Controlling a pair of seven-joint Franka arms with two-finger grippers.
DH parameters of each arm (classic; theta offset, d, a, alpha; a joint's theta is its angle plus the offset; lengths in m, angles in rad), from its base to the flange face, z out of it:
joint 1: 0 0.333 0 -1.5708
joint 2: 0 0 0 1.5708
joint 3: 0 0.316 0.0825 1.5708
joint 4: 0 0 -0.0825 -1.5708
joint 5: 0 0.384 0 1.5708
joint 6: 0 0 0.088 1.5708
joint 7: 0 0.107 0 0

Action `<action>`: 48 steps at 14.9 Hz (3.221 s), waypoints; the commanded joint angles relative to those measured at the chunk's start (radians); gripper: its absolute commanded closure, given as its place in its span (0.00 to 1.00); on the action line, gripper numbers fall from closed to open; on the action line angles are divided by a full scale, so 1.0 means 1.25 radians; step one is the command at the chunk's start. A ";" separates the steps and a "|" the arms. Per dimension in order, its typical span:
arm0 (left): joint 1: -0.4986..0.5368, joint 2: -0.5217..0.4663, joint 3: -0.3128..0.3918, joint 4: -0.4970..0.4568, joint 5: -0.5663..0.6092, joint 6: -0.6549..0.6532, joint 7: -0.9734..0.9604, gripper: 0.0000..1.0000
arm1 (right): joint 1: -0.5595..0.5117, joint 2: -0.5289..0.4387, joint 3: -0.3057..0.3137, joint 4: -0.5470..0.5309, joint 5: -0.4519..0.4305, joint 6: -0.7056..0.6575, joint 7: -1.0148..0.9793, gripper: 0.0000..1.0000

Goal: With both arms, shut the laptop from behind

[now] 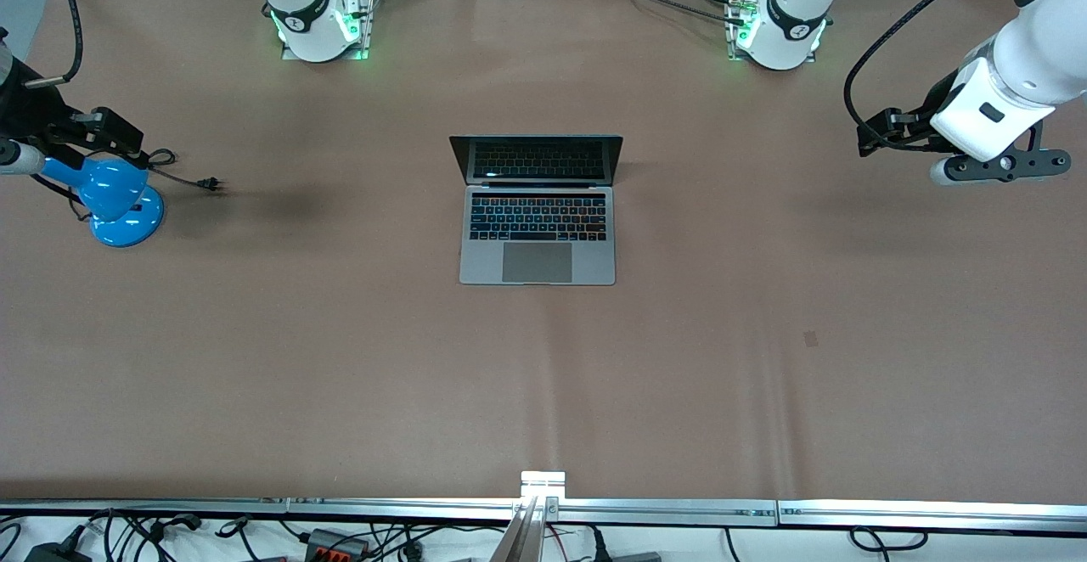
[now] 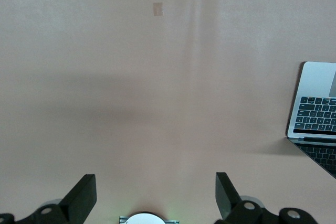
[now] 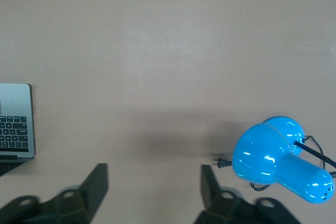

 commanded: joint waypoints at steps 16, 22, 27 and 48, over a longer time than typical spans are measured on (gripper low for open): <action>-0.003 0.025 -0.065 -0.041 -0.153 -0.062 0.049 1.00 | 0.150 0.070 0.007 -0.053 0.113 -0.155 0.054 1.00; -0.001 0.044 -0.271 -0.263 -0.307 0.216 -0.053 1.00 | 0.300 0.056 0.008 -0.203 0.238 -0.106 0.054 1.00; -0.001 0.068 -0.373 -0.332 -0.369 0.287 -0.060 1.00 | 0.467 0.040 0.007 -0.336 0.311 0.035 0.096 1.00; 0.003 0.355 -0.432 -0.232 -0.329 0.580 -0.125 1.00 | 0.546 0.230 -0.006 -0.231 0.298 0.418 0.273 1.00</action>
